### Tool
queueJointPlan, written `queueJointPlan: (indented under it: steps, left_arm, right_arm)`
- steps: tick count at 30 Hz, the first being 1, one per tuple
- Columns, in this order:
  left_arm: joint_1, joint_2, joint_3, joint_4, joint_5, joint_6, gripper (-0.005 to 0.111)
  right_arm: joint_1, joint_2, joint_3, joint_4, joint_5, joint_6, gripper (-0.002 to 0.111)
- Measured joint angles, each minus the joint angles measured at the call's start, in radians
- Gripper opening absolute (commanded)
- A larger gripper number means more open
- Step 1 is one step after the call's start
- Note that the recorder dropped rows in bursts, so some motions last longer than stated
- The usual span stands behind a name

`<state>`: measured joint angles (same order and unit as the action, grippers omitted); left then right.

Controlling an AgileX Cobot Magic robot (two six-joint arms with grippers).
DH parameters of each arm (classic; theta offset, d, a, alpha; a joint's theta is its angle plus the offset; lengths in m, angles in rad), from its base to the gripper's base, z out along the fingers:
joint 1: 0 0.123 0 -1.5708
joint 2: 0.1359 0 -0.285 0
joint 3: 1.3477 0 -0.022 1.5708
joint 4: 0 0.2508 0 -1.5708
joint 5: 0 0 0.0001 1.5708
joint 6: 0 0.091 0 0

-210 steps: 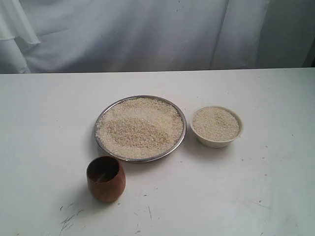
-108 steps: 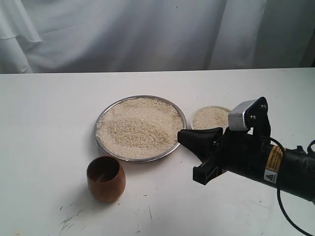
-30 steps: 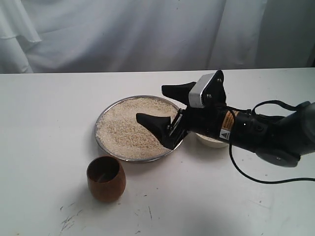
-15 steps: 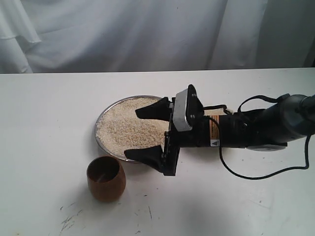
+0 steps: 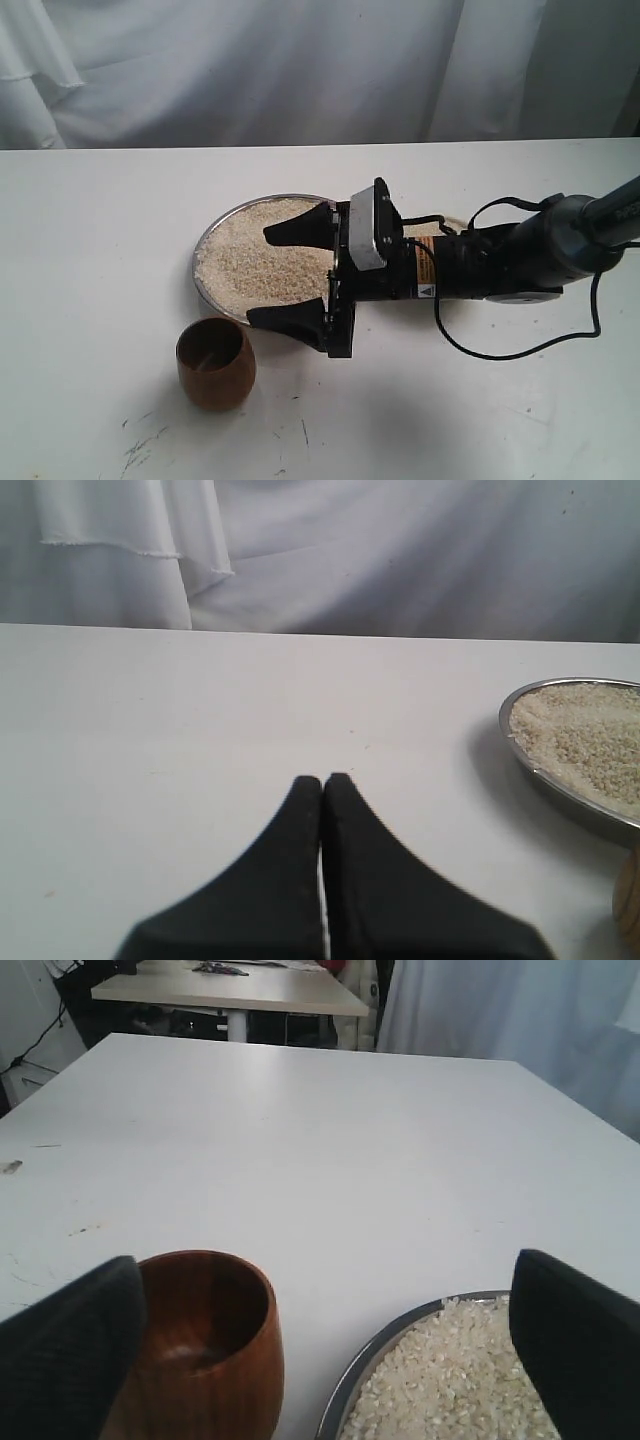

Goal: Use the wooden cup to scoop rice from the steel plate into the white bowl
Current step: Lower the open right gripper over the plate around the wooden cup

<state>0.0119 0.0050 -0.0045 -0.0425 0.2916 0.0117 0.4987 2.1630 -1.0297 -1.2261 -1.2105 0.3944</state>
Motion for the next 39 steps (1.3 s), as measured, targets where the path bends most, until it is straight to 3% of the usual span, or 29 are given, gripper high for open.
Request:
queueJointPlan:
  steps: [22, 32, 39]
  left_arm:
    - [0.0, 0.0, 0.0, 0.0, 0.0, 0.0, 0.0]
    - [0.0, 0.0, 0.0, 0.0, 0.0, 0.0, 0.0]
    - [0.0, 0.0, 0.0, 0.0, 0.0, 0.0, 0.0]
  right_arm:
    - [0.001, 0.065, -0.002, -0.021, 0.004, 0.133, 0.09]
    - [0.117, 0.065, -0.002, -0.048, 0.067, 0.131, 0.09]
    - [0.128, 0.065, -0.002, -0.031, 0.115, 0.114, 0.09]
